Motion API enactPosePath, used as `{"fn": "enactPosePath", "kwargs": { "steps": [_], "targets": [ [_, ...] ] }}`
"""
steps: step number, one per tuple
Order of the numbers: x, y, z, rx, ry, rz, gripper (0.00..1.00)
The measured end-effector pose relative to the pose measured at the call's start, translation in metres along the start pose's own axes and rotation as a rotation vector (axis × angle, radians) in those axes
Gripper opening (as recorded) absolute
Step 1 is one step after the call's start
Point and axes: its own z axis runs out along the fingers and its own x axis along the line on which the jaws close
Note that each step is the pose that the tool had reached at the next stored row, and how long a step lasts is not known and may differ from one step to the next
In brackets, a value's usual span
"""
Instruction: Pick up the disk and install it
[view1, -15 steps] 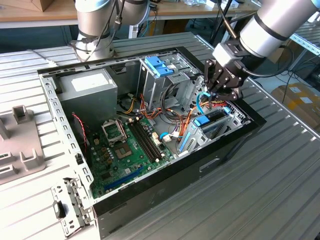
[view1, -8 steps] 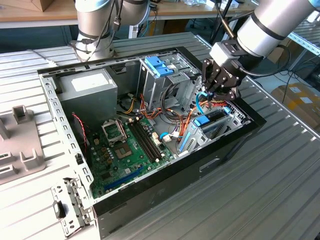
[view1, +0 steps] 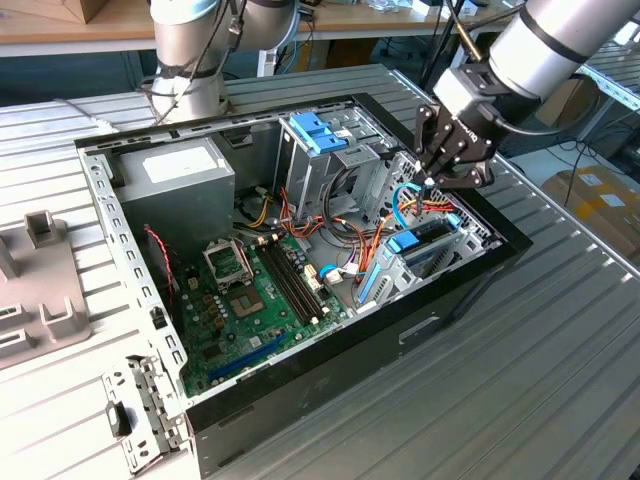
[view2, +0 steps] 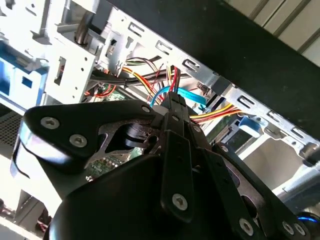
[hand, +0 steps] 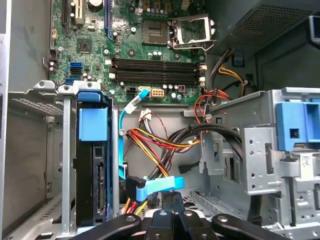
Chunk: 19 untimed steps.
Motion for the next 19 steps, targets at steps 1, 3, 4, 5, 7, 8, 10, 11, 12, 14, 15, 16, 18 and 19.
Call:
{"fn": "enactPosePath", "kwargs": {
  "steps": [1, 3, 4, 5, 7, 8, 10, 11, 12, 14, 15, 16, 18, 19],
  "targets": [
    [-0.0014, -0.0002, -0.0075, -0.0001, -0.0045, -0.001, 0.11],
    [-0.0026, -0.0003, -0.0138, -0.0002, -0.0105, -0.001, 0.11],
    [-0.0034, -0.0002, -0.0179, -0.0002, -0.0141, -0.002, 0.11],
    [-0.0039, 0.0, -0.0204, -0.0003, -0.0166, -0.002, 0.11],
    [-0.0052, 0.0006, -0.0274, -0.0005, -0.0244, -0.003, 0.11],
    [-0.0058, 0.0009, -0.0301, -0.0005, -0.0259, -0.003, 0.11],
    [-0.0061, 0.0012, -0.0323, -0.0005, -0.0294, -0.003, 0.11],
    [-0.0062, 0.0012, -0.0324, -0.0005, -0.0303, -0.003, 0.11],
    [-0.0062, 0.0012, -0.0324, -0.0005, -0.0304, -0.003, 0.11],
    [-0.0062, 0.0012, -0.0325, -0.0005, -0.0303, -0.003, 0.11],
    [-0.0062, 0.0012, -0.0325, -0.0005, -0.0304, -0.003, 0.11],
    [-0.0062, 0.0012, -0.0324, -0.0005, -0.0304, -0.003, 0.11],
    [-0.0062, 0.0012, -0.0324, -0.0005, -0.0304, -0.003, 0.11],
    [-0.0062, 0.0012, -0.0324, -0.0005, -0.0305, -0.003, 0.11]
  ]
}}
